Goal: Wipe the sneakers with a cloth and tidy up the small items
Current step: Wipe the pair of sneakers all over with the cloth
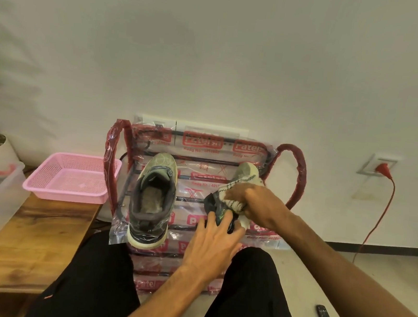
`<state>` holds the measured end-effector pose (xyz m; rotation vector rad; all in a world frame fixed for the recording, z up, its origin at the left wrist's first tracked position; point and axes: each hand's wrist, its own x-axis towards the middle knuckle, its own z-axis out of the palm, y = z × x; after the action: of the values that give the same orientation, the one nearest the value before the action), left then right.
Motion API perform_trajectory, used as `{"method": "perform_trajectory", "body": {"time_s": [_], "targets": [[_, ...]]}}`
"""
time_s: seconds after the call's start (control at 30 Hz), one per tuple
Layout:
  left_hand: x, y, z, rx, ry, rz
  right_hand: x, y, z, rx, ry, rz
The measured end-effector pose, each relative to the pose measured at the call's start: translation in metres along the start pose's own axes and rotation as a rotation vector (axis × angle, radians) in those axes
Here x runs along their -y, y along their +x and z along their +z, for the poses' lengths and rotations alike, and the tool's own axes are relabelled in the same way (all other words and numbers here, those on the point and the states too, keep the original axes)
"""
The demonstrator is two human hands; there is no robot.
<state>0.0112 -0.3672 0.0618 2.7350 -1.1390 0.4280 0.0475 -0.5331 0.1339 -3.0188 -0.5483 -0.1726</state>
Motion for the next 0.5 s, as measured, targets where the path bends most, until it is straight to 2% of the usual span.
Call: {"method": "perform_trajectory", "body": {"time_s": [0.07,0.13,0.23,0.3,0.4,0.5], "targets": [[0.001,-0.001,0.002,-0.021,-0.009,-0.001,0.005,-0.007,0.0,0.029,0.089,-0.053],[0.002,-0.001,0.004,-0.035,0.021,0.023,-0.002,-0.005,-0.002,-0.008,0.02,-0.053],[0.0,0.001,0.002,-0.02,0.069,0.052,-0.009,0.001,-0.007,-0.006,-0.116,0.047],[-0.002,0.001,0.001,-0.033,0.063,0.05,-0.004,0.002,-0.007,0.007,-0.024,0.044],[0.0,-0.001,0.004,-0.072,0.023,0.038,0.004,-0.008,-0.003,0.058,0.145,-0.053],[0.003,0.0,0.007,-0.101,0.046,0.064,-0.003,-0.004,-0.001,0.005,0.033,-0.026]]}}
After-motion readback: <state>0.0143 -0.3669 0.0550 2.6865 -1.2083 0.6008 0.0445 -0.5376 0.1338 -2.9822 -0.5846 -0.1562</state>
